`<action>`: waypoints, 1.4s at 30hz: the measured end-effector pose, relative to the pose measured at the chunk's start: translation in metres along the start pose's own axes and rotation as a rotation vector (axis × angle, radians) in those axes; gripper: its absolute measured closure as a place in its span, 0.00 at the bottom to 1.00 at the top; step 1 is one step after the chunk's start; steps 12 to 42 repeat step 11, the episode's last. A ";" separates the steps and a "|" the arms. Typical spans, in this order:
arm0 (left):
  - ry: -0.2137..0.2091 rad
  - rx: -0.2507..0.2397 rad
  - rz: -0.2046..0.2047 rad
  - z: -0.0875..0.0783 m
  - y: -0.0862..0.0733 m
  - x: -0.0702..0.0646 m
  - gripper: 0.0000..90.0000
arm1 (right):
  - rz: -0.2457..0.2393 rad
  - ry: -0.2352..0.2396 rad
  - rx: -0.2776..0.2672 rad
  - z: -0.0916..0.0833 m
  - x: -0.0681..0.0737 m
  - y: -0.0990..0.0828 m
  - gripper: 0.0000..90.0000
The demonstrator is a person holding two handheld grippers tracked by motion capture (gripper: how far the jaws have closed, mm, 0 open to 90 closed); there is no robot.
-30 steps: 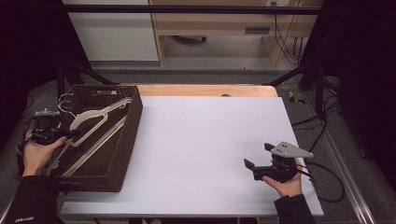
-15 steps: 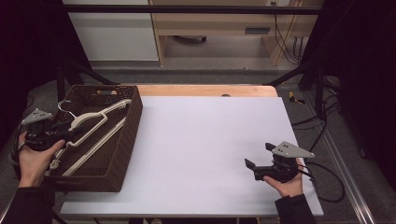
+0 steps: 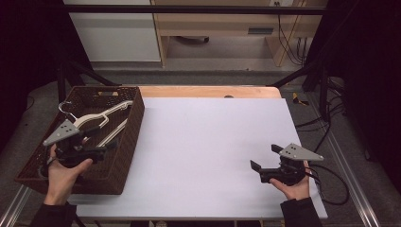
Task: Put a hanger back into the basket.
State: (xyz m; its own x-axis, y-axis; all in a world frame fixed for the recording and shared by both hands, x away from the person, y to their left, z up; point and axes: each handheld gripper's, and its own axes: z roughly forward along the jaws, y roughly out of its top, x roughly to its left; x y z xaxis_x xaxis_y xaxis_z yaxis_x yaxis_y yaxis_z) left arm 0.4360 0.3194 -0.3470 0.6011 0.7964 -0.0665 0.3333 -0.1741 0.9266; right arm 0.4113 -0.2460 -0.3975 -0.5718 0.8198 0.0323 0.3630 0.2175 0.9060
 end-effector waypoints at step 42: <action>-0.066 0.020 0.042 0.022 -0.015 -0.033 0.09 | -0.002 0.006 -0.011 -0.004 -0.001 0.000 0.05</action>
